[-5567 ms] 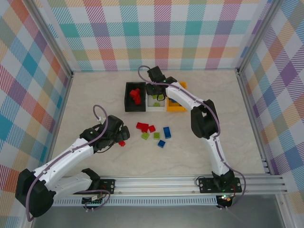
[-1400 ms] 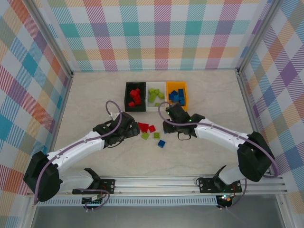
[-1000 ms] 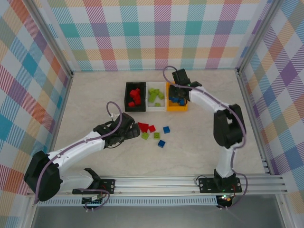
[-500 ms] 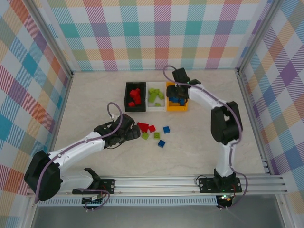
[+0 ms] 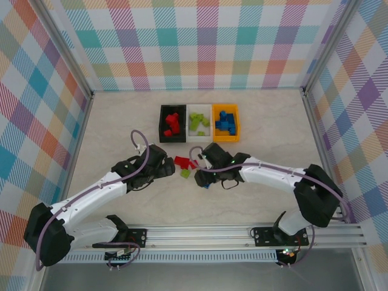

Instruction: Sort the legos into containers by color

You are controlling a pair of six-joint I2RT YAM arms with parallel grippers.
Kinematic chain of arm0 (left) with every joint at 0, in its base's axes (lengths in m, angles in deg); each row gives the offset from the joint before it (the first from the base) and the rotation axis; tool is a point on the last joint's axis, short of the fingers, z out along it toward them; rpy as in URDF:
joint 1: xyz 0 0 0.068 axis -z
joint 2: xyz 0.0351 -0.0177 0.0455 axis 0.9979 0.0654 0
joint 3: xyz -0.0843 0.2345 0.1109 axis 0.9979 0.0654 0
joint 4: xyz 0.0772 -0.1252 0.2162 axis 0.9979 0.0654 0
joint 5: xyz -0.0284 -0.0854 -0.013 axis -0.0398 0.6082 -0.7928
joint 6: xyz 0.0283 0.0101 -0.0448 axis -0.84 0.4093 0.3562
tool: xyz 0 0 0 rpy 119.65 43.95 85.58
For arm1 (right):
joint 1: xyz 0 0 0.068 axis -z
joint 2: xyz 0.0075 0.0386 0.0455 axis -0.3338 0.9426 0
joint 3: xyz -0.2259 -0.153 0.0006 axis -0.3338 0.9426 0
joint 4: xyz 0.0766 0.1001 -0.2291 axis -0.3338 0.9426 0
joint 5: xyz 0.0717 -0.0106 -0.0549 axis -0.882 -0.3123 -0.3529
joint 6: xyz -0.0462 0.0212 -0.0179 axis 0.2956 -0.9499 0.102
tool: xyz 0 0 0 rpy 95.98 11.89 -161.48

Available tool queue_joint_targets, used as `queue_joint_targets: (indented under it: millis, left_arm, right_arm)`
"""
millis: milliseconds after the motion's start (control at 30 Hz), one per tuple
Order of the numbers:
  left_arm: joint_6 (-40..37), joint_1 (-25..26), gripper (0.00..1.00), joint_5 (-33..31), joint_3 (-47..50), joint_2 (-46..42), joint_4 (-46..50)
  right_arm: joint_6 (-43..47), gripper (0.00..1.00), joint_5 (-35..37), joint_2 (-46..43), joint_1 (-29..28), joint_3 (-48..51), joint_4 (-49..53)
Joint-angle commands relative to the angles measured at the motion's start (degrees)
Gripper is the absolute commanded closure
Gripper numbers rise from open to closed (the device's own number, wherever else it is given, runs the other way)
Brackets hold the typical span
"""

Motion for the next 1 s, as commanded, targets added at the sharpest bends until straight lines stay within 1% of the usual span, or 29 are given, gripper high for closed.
queue_joint_targets:
  millis: [0,100,333,467,600,700,767,867,967]
  left_arm:
    - [-1.2,-0.5,0.0,-1.3,-1.6,-0.4,2.4]
    - [-1.1,-0.7,0.0,-1.4,-1.3,-0.6,2.5]
    - [-1.0,-1.0,0.0,-1.2,-0.6,-0.7,2.2]
    - [-1.0,-1.2,0.0,-1.1,-0.5,-0.6,2.2]
    - [-1.0,-1.3,0.0,-0.9,-0.5,-0.4,1.8]
    - [-1.2,-1.4,0.0,-0.5,-0.6,-0.1,1.8]
    - [-1.2,-1.4,0.0,-0.4,-0.5,0.0,1.7]
    - [-1.2,-1.5,0.0,0.1,-0.5,0.5,1.4]
    - [-1.4,-1.5,0.0,0.7,-0.6,1.2,1.0]
  right_arm:
    - [0.5,0.32,2.4,3.0,-1.9,0.7,-0.9]
    - [0.5,0.31,5.8,5.3,-2.7,0.1,-2.0]
    - [2.1,0.32,9.6,10.2,-2.9,-2.4,-1.7]
    - [2.7,0.37,8.8,10.8,-3.2,-2.8,-1.6]
    - [2.7,0.47,7.5,11.4,-3.8,-3.1,-1.4]
    - [2.0,0.57,7.0,10.1,-3.8,-2.6,-1.6]
    - [1.7,0.6,7.1,8.1,-3.8,-2.4,-1.6]
    - [1.6,0.62,8.7,4.1,-3.5,-2.5,-0.7]
    - [1.8,0.63,9.6,-0.6,-0.6,-3.9,-0.1]
